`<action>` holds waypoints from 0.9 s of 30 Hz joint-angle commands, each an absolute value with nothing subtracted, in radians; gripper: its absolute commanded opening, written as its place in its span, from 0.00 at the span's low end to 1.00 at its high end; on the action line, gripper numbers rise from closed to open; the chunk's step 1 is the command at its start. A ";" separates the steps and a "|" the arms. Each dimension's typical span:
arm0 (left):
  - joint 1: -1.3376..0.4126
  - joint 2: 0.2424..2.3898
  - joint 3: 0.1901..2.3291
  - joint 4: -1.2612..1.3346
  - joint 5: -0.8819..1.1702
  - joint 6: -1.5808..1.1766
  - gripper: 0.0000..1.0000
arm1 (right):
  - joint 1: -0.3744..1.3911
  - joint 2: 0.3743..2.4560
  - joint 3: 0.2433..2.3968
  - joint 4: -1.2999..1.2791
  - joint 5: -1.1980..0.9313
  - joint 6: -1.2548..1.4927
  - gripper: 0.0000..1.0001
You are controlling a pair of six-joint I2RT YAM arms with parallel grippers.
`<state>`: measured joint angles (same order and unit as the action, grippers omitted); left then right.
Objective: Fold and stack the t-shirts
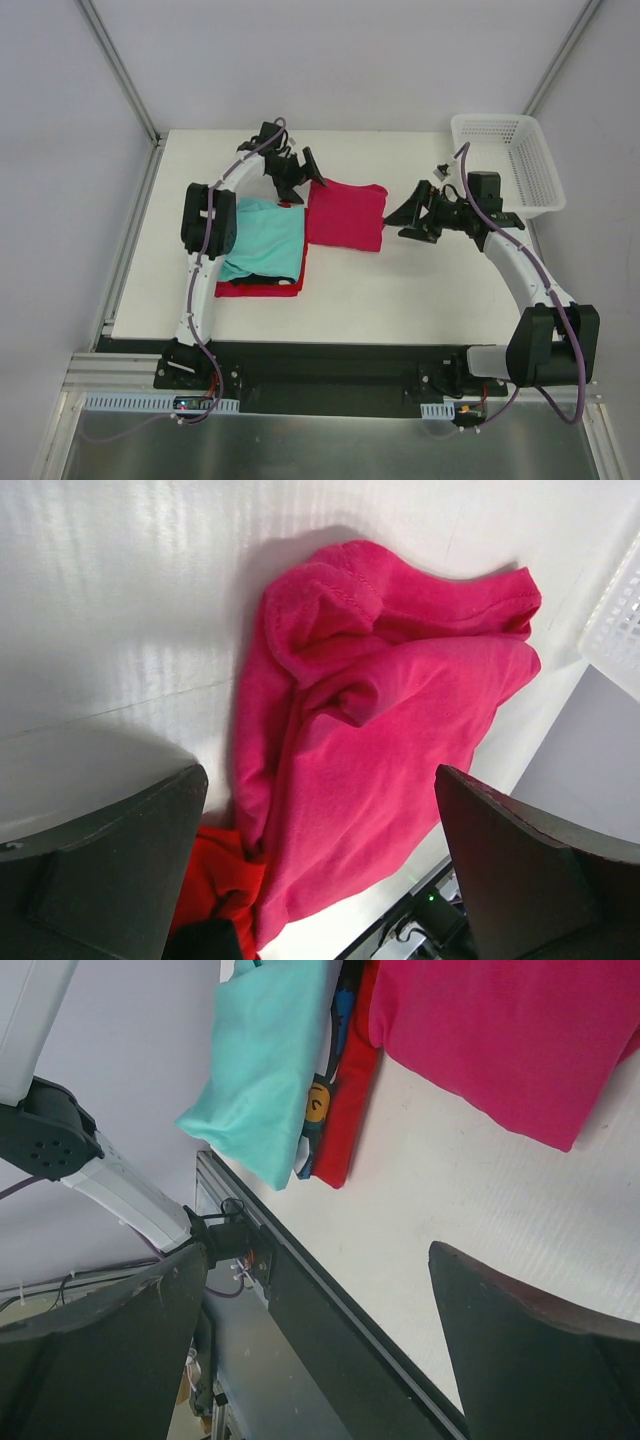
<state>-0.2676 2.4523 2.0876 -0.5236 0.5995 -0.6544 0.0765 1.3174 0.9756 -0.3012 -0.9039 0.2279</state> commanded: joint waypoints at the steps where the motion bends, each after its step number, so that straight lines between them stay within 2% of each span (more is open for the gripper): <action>1: -0.308 2.479 2.057 -0.512 0.627 -0.673 0.99 | 0.081 1.310 0.994 -0.270 -0.901 0.238 0.96; 16: -0.325 2.376 1.916 -0.496 0.621 -0.630 0.99 | 0.038 1.497 1.032 -0.218 -0.767 0.247 0.96; 21: -0.325 2.378 1.865 -0.439 0.661 -0.649 0.99 | 0.003 1.549 1.062 -0.195 -0.785 0.248 0.96; 27: -0.325 2.385 1.836 -0.400 0.696 -0.684 0.93 | -0.052 1.656 1.052 -0.048 -0.889 0.288 0.96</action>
